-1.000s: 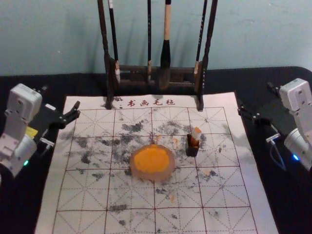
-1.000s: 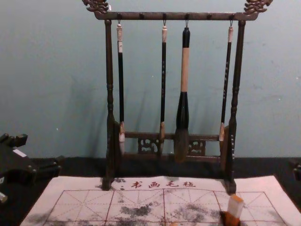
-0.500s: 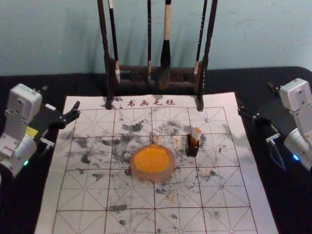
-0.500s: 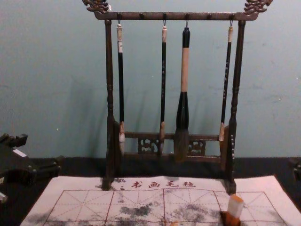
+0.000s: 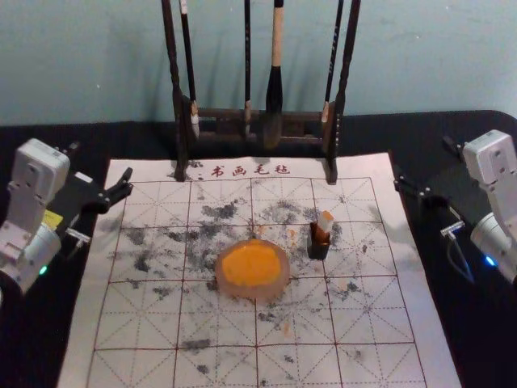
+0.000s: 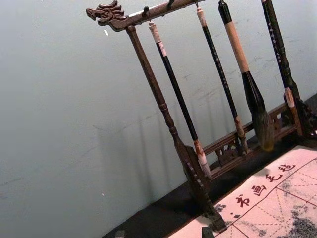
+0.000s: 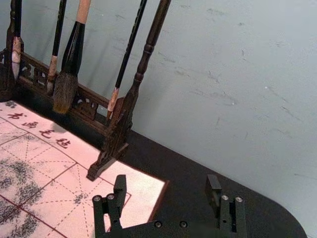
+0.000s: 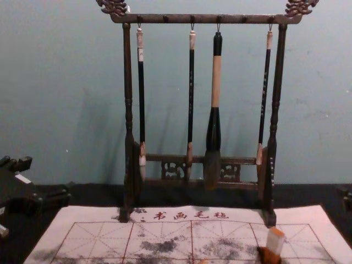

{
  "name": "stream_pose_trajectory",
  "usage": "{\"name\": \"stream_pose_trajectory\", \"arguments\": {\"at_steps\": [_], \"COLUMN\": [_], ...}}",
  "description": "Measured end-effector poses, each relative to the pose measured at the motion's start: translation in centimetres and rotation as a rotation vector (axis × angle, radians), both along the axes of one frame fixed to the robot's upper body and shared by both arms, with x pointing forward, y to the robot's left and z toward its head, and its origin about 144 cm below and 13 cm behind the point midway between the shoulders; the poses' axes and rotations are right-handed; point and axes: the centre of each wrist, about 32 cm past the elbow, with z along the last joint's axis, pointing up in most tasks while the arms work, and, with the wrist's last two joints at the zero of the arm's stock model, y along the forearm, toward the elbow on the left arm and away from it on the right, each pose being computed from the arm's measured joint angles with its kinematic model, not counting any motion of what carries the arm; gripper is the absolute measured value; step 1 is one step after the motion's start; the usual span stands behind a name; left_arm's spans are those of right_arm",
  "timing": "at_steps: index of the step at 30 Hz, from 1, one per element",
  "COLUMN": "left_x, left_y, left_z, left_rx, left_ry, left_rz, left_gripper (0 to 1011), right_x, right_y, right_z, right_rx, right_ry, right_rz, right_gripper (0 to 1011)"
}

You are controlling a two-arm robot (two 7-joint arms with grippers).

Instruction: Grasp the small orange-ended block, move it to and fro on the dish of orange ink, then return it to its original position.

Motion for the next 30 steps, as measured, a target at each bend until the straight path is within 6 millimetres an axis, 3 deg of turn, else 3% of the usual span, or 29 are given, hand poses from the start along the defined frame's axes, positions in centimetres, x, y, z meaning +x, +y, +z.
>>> {"name": "stream_pose_trajectory", "arguments": {"at_steps": [15,30], "left_x": [0.0,0.0], "left_y": [0.0,0.0], "left_z": [0.0,0.0], "left_rx": [0.0,0.0], "left_ry": [0.0,0.0], "left_rz": [0.0,0.0], "left_gripper": [1001,1001], "right_x": [0.0,-3.2], "right_y": [0.0,2.6], "right_z": [0.0,-0.6], "right_rx": [0.001,0.155], "right_ry": [0.0,0.179], "right_rz": [0.0,0.132], "right_gripper": [1000,1000]}}
